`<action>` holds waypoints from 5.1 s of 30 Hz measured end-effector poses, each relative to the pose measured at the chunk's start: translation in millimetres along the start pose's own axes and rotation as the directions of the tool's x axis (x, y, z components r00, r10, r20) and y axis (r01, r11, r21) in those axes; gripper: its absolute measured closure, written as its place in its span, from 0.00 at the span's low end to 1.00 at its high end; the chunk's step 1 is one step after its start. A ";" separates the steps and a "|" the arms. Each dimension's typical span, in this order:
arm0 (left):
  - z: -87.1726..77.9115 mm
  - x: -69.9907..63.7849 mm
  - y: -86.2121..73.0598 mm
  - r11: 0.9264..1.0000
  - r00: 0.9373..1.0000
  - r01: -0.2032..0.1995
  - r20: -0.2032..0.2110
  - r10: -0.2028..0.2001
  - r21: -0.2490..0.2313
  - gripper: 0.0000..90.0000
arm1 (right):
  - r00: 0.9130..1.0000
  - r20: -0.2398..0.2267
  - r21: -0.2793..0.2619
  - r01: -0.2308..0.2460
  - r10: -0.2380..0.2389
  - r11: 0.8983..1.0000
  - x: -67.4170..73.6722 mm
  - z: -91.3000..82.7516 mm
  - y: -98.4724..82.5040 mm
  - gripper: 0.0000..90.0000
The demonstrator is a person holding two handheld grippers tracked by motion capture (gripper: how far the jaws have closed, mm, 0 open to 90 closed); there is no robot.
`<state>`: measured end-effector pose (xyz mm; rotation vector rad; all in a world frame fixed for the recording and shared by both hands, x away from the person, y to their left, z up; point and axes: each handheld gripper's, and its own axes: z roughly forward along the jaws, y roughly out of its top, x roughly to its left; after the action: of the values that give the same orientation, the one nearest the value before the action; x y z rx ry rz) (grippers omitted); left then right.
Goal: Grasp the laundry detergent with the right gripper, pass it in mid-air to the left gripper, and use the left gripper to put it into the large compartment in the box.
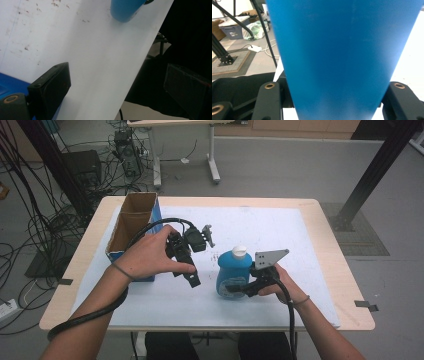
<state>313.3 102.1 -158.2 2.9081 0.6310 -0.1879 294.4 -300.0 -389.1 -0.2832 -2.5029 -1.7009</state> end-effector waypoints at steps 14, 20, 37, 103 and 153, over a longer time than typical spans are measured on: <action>-5.4 -16.8 15.9 0.998 0.998 -0.060 0.000 0.060 0.006 0.08 | 0.998 -0.055 0.028 0.038 -0.037 0.999 0.0 16.1 9.9 0.46; -8.6 -22.0 23.4 0.996 0.996 -0.087 -0.002 0.087 0.014 0.08 | 0.997 -0.065 0.033 0.047 -0.044 0.998 -0.3 20.4 11.6 0.46; -15.3 -37.8 50.6 0.986 0.987 -0.161 -0.021 0.162 0.044 0.08 | 0.994 -0.094 0.041 0.054 -0.050 0.998 -3.4 30.6 15.4 0.46; -12.0 -48.7 82.7 0.973 0.975 -0.216 -0.026 0.219 0.088 0.09 | 0.990 -0.109 0.054 0.091 -0.085 0.994 0.9 40.2 21.9 0.46; -9.9 -48.7 83.2 0.972 0.976 -0.214 -0.030 0.217 0.095 0.09 | 0.991 -0.108 0.050 0.090 -0.084 0.995 0.3 40.7 23.8 0.46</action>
<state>305.2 9.7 -130.3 3.0477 0.3150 -0.1342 300.0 -253.7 -382.4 -0.0780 -2.5138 -1.6280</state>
